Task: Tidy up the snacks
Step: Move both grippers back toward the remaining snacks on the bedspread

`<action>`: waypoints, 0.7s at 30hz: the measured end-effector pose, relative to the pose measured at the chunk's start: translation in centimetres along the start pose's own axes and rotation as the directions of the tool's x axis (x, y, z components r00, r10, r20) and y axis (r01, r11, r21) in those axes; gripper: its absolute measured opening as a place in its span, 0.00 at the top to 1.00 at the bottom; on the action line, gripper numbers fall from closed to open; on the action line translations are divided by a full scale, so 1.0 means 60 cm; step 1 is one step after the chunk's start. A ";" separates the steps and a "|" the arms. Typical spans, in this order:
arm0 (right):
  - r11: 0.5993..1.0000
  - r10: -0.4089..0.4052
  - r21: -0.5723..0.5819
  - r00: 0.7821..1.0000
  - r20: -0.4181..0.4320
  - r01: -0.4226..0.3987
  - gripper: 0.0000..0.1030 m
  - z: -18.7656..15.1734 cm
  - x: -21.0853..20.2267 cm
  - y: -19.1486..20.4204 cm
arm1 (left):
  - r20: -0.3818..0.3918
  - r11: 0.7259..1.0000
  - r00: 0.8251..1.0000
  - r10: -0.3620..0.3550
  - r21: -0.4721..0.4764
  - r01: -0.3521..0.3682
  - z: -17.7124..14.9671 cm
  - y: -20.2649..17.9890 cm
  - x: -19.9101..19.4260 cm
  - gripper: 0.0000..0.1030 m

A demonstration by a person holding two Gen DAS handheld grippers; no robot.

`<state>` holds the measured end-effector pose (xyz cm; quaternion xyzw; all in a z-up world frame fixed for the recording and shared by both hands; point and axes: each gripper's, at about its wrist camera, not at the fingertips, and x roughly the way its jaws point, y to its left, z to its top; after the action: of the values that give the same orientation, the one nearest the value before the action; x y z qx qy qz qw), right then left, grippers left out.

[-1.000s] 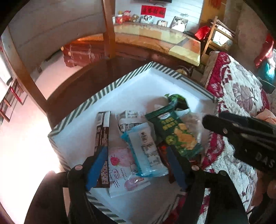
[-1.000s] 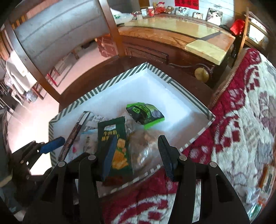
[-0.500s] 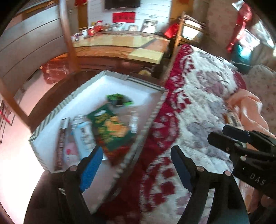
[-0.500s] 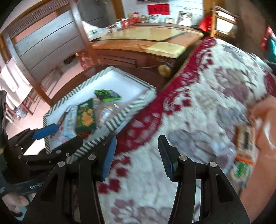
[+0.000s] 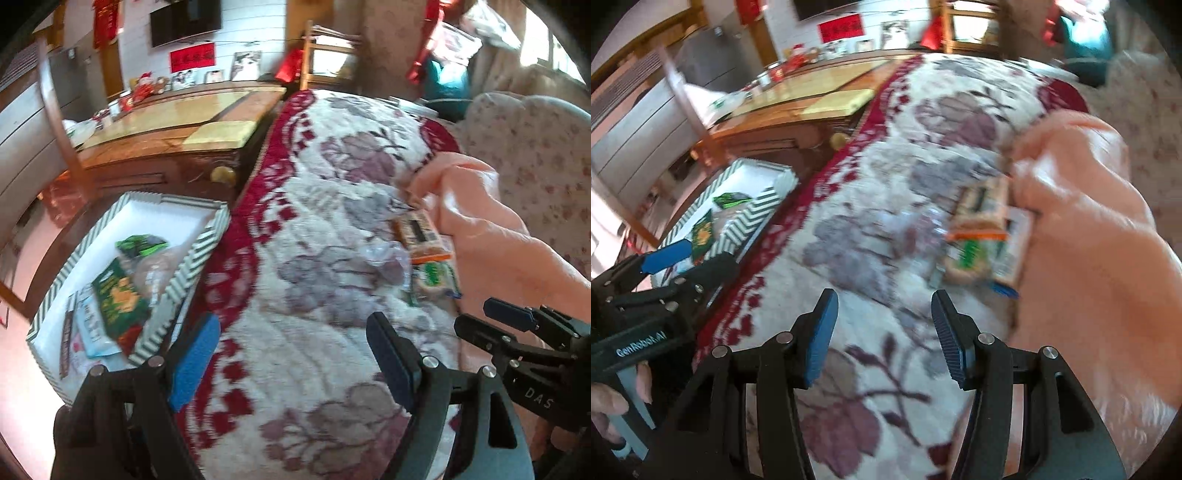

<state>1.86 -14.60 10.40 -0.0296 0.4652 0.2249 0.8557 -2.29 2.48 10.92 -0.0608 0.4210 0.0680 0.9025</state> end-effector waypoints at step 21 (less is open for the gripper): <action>0.989 -0.044 0.134 0.996 -0.076 0.054 0.49 -0.034 0.020 -0.111 | -0.129 0.997 0.989 -0.070 0.031 0.075 0.021 -0.079 0.092 0.19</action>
<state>3.58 -20.68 7.21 0.0093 0.5095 0.1703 0.8434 2.97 -1.57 7.74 -0.0640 0.4766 0.0237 0.8764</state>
